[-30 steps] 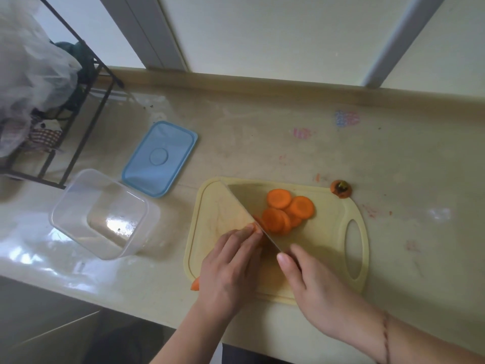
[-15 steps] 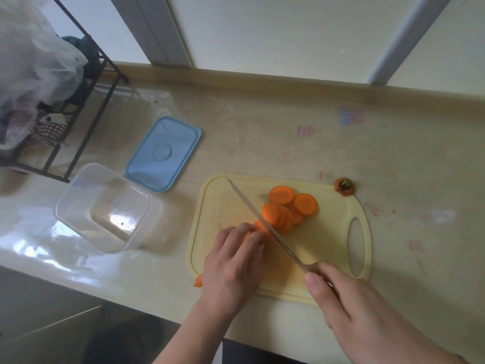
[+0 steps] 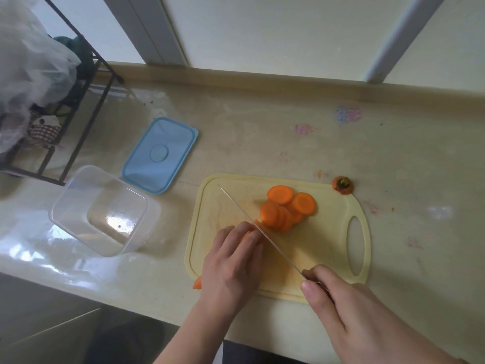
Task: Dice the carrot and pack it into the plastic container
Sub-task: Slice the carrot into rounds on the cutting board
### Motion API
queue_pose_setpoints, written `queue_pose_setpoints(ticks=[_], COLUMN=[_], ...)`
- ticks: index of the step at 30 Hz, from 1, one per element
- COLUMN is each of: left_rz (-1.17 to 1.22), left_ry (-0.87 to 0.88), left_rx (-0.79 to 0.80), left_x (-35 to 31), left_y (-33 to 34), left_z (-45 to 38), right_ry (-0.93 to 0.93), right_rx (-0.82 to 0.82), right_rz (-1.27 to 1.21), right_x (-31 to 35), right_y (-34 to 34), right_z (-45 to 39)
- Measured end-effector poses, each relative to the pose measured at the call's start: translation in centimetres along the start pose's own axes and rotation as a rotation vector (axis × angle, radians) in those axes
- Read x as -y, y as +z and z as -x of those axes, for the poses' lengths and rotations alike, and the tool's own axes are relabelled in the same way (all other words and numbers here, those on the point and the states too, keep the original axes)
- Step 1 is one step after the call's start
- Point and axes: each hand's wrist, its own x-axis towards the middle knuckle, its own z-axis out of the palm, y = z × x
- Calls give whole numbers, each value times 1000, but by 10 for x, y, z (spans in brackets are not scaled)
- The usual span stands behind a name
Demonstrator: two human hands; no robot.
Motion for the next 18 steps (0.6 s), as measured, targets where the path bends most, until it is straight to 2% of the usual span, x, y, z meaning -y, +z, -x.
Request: queue_pose_setpoints(ticks=[8, 13, 18], left_rz=[-1, -93, -77], left_ry=[19, 17, -16], left_rx=[-8, -20, -23], left_x=[4, -2, 0], left_y=[0, 0, 2], left_z=[0, 6, 11], right_ry=[-32, 35, 1], right_rx=[-52, -65, -115], right_rz=[-6, -111, -195], right_x=[-10, -5, -2], right_y=[19, 19, 5], right_z=[-38, -50, -38])
